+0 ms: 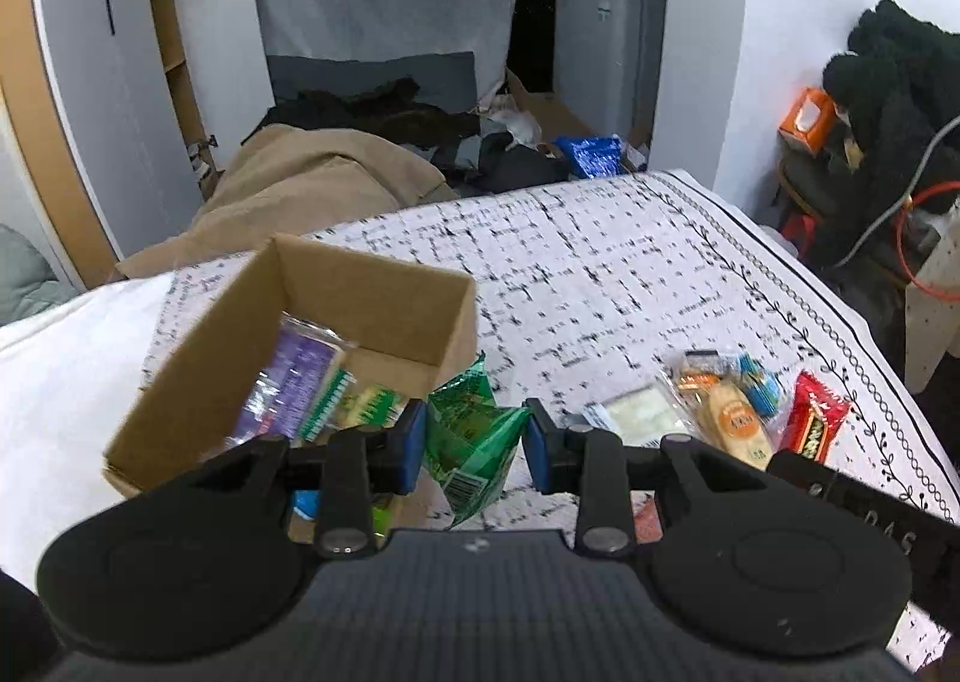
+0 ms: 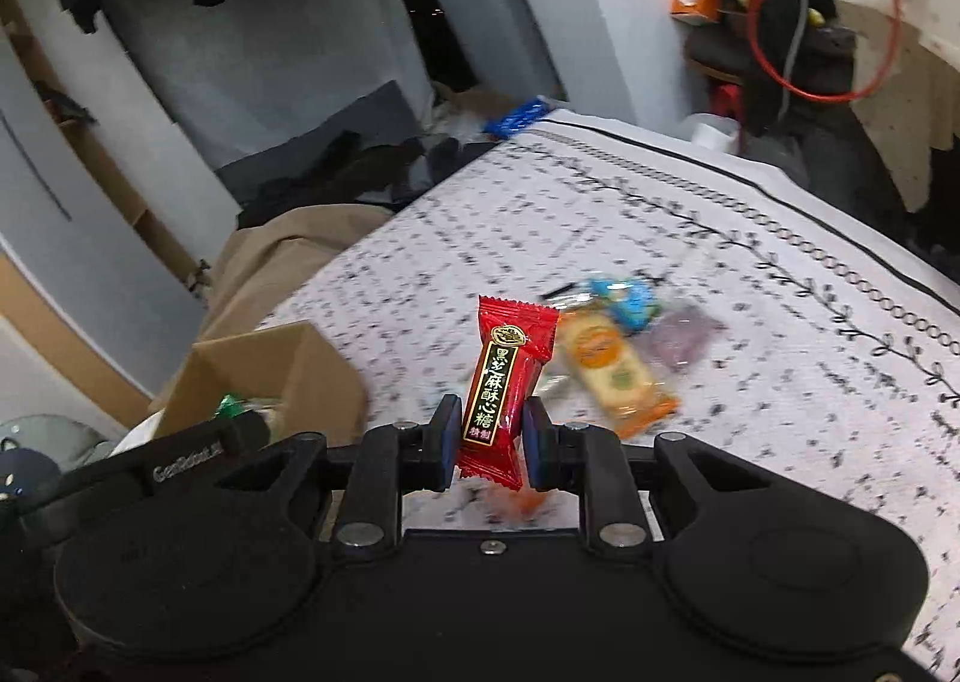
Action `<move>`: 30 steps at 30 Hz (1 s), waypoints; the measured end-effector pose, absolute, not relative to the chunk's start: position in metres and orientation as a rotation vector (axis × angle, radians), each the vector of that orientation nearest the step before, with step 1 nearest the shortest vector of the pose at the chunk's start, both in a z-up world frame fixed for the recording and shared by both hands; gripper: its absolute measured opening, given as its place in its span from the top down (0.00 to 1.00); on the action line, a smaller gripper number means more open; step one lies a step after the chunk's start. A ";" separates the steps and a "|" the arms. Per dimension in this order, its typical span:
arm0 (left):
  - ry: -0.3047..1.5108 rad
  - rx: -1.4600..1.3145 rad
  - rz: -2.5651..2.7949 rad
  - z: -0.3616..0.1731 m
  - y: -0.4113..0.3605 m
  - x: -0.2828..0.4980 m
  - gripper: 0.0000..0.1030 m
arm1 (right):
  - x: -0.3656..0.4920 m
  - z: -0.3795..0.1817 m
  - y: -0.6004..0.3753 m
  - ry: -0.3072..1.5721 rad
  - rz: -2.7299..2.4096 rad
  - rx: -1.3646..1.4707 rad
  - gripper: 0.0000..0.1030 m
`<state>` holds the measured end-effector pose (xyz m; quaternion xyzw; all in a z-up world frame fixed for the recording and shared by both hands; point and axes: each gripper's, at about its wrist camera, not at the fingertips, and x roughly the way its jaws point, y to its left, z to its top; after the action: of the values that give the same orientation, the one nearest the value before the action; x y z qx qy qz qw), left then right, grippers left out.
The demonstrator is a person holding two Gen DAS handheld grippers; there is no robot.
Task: Organize snacks
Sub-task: 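Carry both snacks over the cardboard box and open both grippers to drop them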
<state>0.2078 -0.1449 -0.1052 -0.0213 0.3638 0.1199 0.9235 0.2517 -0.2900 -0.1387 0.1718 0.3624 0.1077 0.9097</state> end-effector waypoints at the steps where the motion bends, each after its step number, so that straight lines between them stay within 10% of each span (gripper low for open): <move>1: 0.745 -0.054 0.250 -0.102 -0.141 0.207 0.68 | 0.250 -0.136 -0.284 0.746 0.233 0.350 0.79; 30: 0.699 -0.366 0.360 -0.068 -0.008 0.176 0.68 | 0.229 -0.093 -0.156 0.751 0.368 0.252 0.79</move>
<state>0.1756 -0.0081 -0.0675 -0.1773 0.3385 0.1742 0.9076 0.2292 -0.1564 -0.0927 0.1221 0.3639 0.1780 0.9061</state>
